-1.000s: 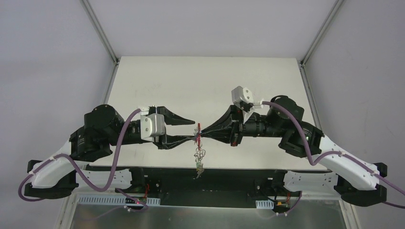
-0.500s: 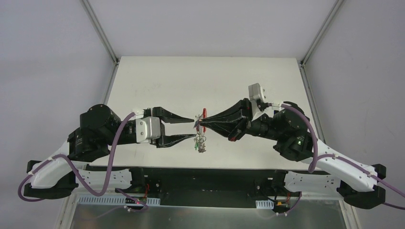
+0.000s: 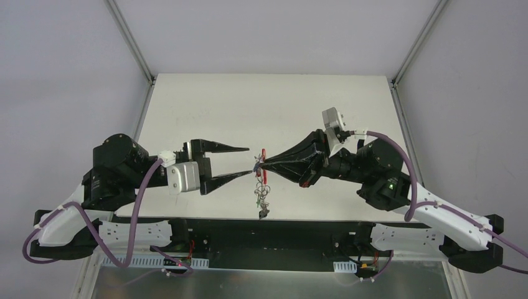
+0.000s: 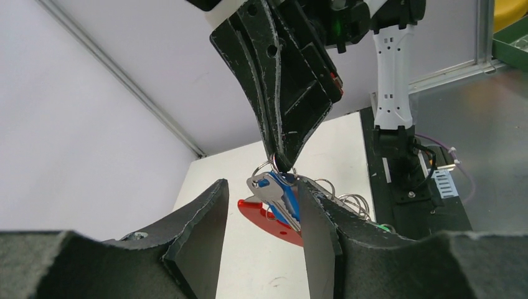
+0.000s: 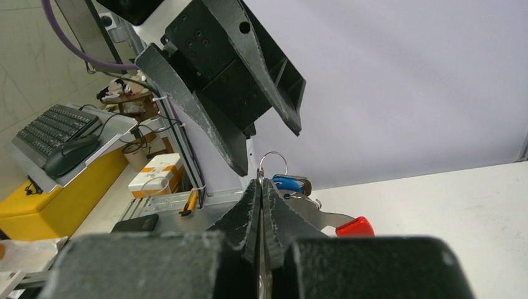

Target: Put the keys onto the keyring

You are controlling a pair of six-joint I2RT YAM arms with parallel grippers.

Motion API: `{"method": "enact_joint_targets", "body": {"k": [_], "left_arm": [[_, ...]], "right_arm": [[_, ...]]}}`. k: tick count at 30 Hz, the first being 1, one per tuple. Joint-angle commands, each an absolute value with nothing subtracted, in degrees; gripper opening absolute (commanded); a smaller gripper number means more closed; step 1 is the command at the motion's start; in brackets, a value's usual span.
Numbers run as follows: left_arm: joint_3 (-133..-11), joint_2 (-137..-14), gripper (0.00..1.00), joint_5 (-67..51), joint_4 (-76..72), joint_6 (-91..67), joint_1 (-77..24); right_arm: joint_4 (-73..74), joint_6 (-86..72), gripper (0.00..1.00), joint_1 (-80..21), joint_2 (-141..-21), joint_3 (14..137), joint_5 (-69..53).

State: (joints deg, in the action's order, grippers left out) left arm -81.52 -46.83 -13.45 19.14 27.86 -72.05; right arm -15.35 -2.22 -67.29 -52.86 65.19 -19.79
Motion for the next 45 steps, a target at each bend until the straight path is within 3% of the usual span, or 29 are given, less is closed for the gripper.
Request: {"method": "enact_joint_targets", "body": {"k": [1,15,45], "left_arm": [[-87.2,-47.5,0.44,-19.1,22.5,31.0,-72.4],[-95.5,-53.6,0.30,-29.4,33.4,32.6,-72.4],[-95.0,-52.9,0.39,-30.5,34.1,32.4,-72.4]], "right_arm": [[-12.2,-2.9,0.00,-67.6,-51.7,71.2,-23.8],[-6.0,-4.0,0.00,-67.6,-53.7,75.6,-29.4],[-1.4,-5.5,0.00,-67.5,-57.1,79.3,-36.5]]}}
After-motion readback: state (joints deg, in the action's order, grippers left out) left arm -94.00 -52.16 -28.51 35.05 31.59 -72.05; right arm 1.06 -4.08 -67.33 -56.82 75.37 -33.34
